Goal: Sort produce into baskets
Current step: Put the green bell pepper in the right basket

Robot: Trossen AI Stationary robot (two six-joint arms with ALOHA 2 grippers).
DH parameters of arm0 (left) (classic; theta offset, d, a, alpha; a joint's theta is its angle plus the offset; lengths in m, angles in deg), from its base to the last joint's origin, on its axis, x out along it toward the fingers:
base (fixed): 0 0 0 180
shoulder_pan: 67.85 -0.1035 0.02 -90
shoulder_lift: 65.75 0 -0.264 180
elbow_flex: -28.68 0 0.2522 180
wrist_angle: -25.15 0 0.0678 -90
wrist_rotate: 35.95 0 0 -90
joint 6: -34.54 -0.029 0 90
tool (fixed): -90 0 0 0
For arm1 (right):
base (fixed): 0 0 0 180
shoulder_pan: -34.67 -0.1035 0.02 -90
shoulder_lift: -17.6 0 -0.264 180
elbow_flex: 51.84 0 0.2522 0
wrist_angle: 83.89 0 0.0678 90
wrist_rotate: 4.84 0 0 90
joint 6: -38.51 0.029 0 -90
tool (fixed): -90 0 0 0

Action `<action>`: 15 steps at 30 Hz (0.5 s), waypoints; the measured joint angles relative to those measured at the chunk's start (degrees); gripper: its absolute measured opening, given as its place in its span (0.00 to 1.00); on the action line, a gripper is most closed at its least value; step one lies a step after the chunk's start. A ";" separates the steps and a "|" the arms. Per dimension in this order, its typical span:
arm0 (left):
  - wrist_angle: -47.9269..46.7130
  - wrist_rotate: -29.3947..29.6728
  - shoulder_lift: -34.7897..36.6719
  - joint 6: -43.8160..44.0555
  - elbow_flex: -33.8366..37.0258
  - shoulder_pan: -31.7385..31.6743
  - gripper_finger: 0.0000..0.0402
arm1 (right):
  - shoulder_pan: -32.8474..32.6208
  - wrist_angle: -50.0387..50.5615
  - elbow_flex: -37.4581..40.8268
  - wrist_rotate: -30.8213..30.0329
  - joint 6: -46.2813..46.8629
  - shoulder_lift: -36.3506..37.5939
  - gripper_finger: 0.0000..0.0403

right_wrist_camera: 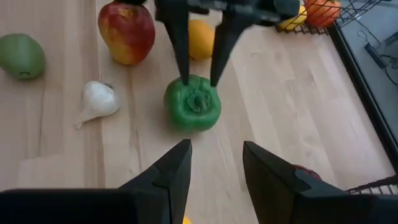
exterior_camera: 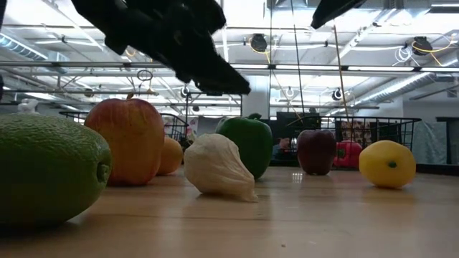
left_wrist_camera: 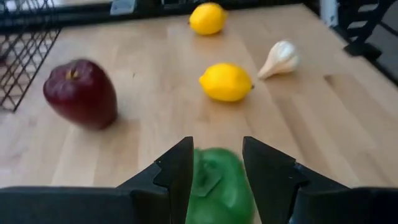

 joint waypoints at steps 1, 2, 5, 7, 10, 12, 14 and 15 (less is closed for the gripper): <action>-0.14 0.06 -0.54 0.36 0.00 -0.26 0.37 | 0.00 0.01 0.00 0.00 -0.04 -0.04 0.34; -0.39 0.06 -0.91 0.98 0.00 -0.53 0.37 | 0.00 0.00 0.00 0.00 0.03 -0.04 0.34; 0.16 0.08 -1.16 1.43 0.00 -1.04 0.37 | 0.00 0.00 0.00 0.00 1.05 -0.04 0.34; 0.40 -0.07 -1.14 1.43 0.00 -1.42 0.37 | 0.00 0.00 0.00 0.02 1.20 -0.07 0.34; 0.31 -1.56 -1.16 1.41 0.00 -2.22 0.37 | 0.00 -0.11 0.00 -0.04 1.45 -0.07 0.34; -0.63 -1.59 -1.23 1.20 0.00 -2.89 0.37 | 0.00 -1.09 0.20 -1.58 3.12 -0.07 0.34; -2.36 -1.59 -1.36 1.06 0.00 -3.40 0.37 | 0.00 -3.92 1.41 -4.29 4.83 -0.07 0.34; -2.81 -1.67 -1.38 1.13 0.00 -3.64 0.37 | 0.00 -6.06 2.42 -4.63 4.66 -0.07 0.34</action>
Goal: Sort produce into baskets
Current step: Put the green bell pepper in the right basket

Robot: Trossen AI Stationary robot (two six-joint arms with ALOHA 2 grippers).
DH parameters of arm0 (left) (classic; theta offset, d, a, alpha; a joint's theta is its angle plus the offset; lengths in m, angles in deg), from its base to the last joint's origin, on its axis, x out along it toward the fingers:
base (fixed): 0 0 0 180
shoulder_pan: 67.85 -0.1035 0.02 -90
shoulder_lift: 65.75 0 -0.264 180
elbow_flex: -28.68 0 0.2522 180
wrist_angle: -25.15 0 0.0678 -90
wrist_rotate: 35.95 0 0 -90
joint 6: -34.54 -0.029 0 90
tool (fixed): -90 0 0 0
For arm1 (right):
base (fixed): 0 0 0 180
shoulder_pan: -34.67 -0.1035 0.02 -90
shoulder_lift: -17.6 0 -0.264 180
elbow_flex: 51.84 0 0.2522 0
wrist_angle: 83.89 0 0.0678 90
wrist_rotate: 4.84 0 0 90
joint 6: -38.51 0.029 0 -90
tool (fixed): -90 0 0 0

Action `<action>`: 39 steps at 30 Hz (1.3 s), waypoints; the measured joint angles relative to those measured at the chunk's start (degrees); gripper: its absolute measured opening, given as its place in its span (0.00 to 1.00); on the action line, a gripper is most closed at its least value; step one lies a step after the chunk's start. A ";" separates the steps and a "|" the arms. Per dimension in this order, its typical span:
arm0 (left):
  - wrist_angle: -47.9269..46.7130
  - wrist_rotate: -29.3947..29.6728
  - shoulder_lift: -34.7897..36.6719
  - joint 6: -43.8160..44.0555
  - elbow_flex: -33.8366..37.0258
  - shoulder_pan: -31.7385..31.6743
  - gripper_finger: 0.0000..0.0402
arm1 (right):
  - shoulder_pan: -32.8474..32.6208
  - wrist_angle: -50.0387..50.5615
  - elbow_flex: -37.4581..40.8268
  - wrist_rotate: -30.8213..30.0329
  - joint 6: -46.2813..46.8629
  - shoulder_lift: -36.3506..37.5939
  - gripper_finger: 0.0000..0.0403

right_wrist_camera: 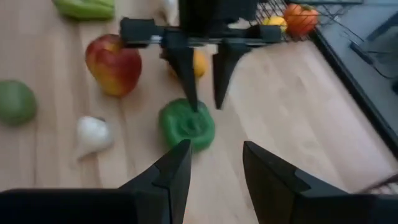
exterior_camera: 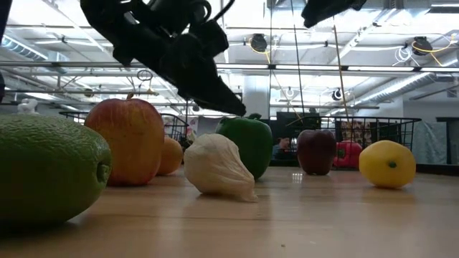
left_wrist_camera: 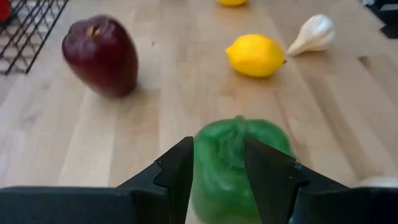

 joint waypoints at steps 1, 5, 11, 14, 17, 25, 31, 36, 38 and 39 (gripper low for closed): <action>-0.32 -0.34 0.02 0.15 0.00 -0.20 0.37 | 0.02 -3.10 1.43 0.38 -1.45 -0.15 0.34; -3.09 -4.19 0.02 0.05 0.00 -0.74 0.37 | 1.63 -13.31 8.62 2.74 -7.28 -1.04 0.34; -3.78 -6.02 0.25 -0.20 0.00 -1.03 0.37 | 8.77 -29.68 17.60 9.08 -11.08 -0.96 0.34; -4.14 -6.02 0.92 -0.22 0.00 -1.03 0.37 | 11.69 -37.26 21.39 15.95 -12.39 -0.96 0.35; -4.15 -6.02 1.91 -0.24 0.00 -1.03 0.37 | 13.04 -40.87 23.59 17.41 -12.33 -0.96 0.38; -7.26 -6.00 2.56 -0.27 0.00 -1.03 0.37 | 13.84 -46.87 24.59 18.54 -12.30 -4.30 0.45; -8.30 -5.89 2.56 -0.31 0.02 -1.03 0.37 | 14.64 -48.77 24.57 18.82 -12.53 -6.46 0.45; -8.29 -5.83 2.56 -0.31 0.02 -1.03 0.37 | 15.30 -48.82 24.57 20.06 -12.73 -6.47 0.41; -8.28 -5.83 2.56 -0.31 0.01 -1.03 0.37 | 15.34 -48.74 24.57 20.28 -12.75 -6.47 0.38; -8.30 -5.83 2.56 -0.31 0.02 -1.03 0.37 | 15.39 -48.65 24.57 20.61 -12.77 -6.47 0.36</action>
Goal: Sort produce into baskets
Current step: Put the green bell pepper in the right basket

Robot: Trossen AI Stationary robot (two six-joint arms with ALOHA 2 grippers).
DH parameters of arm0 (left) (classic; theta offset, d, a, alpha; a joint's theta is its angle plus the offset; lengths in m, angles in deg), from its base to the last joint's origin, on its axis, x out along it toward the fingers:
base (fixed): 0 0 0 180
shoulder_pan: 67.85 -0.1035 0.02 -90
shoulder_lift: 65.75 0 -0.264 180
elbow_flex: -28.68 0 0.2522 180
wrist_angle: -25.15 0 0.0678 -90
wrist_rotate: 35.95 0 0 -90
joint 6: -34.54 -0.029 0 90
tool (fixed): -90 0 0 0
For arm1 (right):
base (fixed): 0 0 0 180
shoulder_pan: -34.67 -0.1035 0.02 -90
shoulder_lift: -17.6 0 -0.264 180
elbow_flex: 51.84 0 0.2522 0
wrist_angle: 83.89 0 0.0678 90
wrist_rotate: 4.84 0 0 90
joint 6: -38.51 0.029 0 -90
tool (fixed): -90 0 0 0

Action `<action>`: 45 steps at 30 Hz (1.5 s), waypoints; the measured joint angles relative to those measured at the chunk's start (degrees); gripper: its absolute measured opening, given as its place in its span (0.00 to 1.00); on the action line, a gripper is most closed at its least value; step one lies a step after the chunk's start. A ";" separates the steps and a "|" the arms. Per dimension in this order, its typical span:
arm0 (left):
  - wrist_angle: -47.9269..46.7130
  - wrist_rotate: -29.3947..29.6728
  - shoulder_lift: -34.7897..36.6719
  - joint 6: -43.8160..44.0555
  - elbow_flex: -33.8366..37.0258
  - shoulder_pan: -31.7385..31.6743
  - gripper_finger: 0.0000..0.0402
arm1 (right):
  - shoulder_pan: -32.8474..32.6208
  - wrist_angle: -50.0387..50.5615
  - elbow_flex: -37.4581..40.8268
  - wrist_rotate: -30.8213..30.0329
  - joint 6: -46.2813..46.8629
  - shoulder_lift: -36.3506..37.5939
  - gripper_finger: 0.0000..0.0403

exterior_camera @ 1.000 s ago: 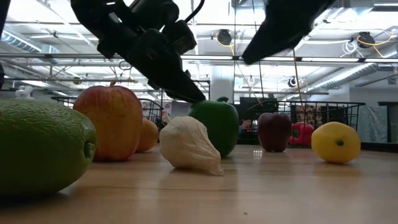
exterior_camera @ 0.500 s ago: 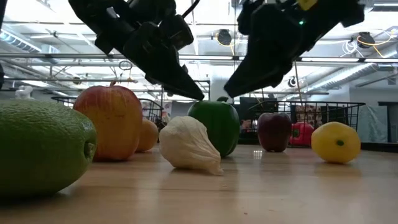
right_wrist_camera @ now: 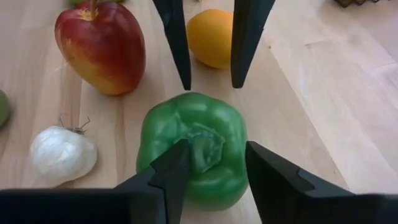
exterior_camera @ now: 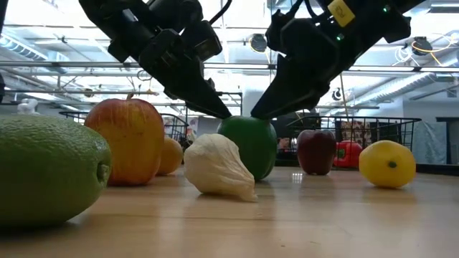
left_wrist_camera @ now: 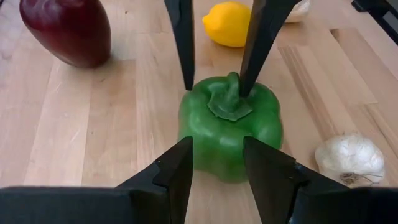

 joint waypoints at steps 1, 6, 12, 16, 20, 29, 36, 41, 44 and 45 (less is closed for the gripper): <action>0.00 0.00 0.00 0.00 0.00 0.00 0.37 | 0.13 0.00 0.00 0.52 -0.01 -0.08 0.35; 0.00 0.02 0.00 0.02 0.00 0.00 0.37 | 0.28 0.00 -0.02 0.91 -0.88 -0.22 0.27; 0.02 0.02 0.00 0.04 0.00 0.00 0.37 | 0.26 0.04 -0.02 0.91 -1.28 -0.22 0.17; 0.02 0.04 0.00 0.06 0.00 0.00 0.37 | 0.26 0.04 -0.02 0.84 -1.74 -0.22 0.11; 0.02 0.04 0.00 0.07 0.00 0.00 0.37 | 0.26 -0.07 -0.02 0.77 -2.15 -0.22 0.05; -0.02 0.78 0.19 -1.00 0.00 -0.17 0.37 | 0.26 -0.15 -0.02 0.69 -3.12 -0.22 0.03; -2.12 9.61 6.75 -2.67 -0.48 -0.79 0.37 | 0.26 2.75 -0.04 0.85 -4.92 3.85 0.03; -7.50 9.56 12.42 -2.75 -0.52 -0.67 0.37 | 0.26 8.72 -0.07 0.60 -6.63 11.08 0.03; -9.63 9.57 14.56 -2.57 -0.52 -0.57 0.37 | 0.21 12.16 -0.10 -1.47 -7.94 17.01 0.03; -10.61 9.55 15.29 -2.45 -0.52 -0.55 0.37 | 0.23 12.99 -0.05 -2.82 -8.65 19.13 0.03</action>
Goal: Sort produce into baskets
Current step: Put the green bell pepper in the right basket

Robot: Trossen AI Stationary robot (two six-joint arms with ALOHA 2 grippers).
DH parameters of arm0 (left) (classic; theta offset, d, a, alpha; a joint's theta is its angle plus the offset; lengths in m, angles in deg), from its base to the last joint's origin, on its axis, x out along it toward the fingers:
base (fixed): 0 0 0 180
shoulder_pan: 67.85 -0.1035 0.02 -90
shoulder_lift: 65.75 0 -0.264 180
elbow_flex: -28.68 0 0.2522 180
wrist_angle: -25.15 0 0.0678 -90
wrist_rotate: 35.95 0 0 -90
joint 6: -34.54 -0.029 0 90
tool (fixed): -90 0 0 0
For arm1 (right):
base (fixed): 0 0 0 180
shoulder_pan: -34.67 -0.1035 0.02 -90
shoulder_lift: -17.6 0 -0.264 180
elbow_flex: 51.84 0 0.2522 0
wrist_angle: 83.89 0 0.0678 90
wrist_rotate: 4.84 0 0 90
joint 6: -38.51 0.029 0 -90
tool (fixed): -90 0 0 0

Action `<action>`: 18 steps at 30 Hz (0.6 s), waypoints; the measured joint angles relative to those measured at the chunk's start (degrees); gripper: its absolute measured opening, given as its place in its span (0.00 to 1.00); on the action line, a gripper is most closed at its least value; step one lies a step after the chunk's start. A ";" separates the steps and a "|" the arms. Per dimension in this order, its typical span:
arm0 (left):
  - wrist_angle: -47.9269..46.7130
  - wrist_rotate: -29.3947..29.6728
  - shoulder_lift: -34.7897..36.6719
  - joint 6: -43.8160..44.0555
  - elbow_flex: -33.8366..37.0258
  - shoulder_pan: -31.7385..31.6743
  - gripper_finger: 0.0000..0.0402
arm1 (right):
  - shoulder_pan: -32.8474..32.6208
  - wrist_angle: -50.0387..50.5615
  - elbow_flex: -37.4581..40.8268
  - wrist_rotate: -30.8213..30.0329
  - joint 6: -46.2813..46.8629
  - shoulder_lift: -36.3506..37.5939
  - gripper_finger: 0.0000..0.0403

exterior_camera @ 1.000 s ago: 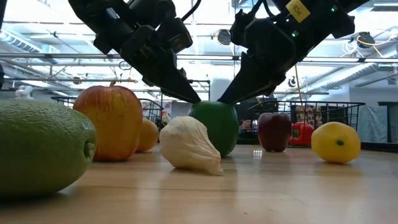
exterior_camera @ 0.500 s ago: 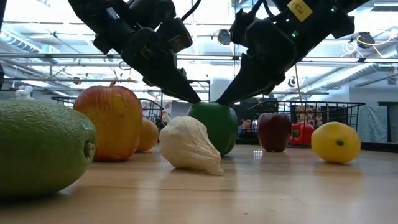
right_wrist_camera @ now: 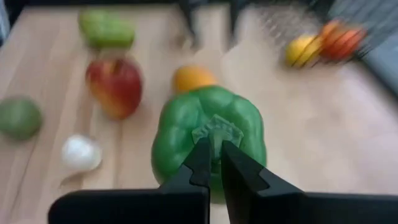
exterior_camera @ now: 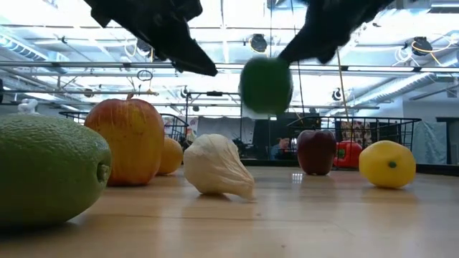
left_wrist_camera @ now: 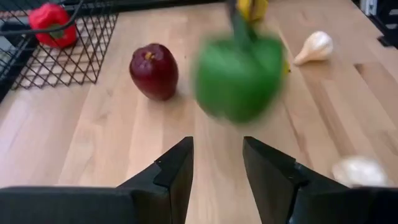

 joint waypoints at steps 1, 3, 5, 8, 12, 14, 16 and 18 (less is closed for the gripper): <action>-0.50 -0.01 0.70 0.04 0.00 0.02 0.37 | 0.11 0.14 -0.04 -1.64 -0.78 2.06 0.03; -0.82 0.00 1.58 0.40 0.00 0.23 0.37 | 0.38 2.17 -0.07 -4.95 -2.60 6.54 0.03; -1.53 -0.01 2.11 1.16 0.01 0.42 0.37 | 0.95 2.38 -0.04 -8.53 -4.60 10.62 0.03; -1.47 -0.42 2.37 1.55 0.00 1.27 0.37 | 1.61 2.85 -0.04 -13.63 -6.98 16.46 0.03; -2.00 -0.49 2.33 1.55 0.02 2.46 0.37 | 3.04 3.29 -0.04 -19.72 -9.78 22.76 0.03; -1.92 -0.50 2.33 1.55 0.02 2.75 0.37 | 4.03 3.91 -0.04 -22.98 -11.09 25.05 0.03; -2.00 -0.46 2.33 1.55 0.02 2.89 0.37 | 5.25 4.84 -0.04 -26.71 -12.16 26.79 0.03; -1.87 -0.44 2.33 1.53 0.02 2.89 0.37 | 6.92 6.34 -0.04 -30.49 -12.98 28.03 0.03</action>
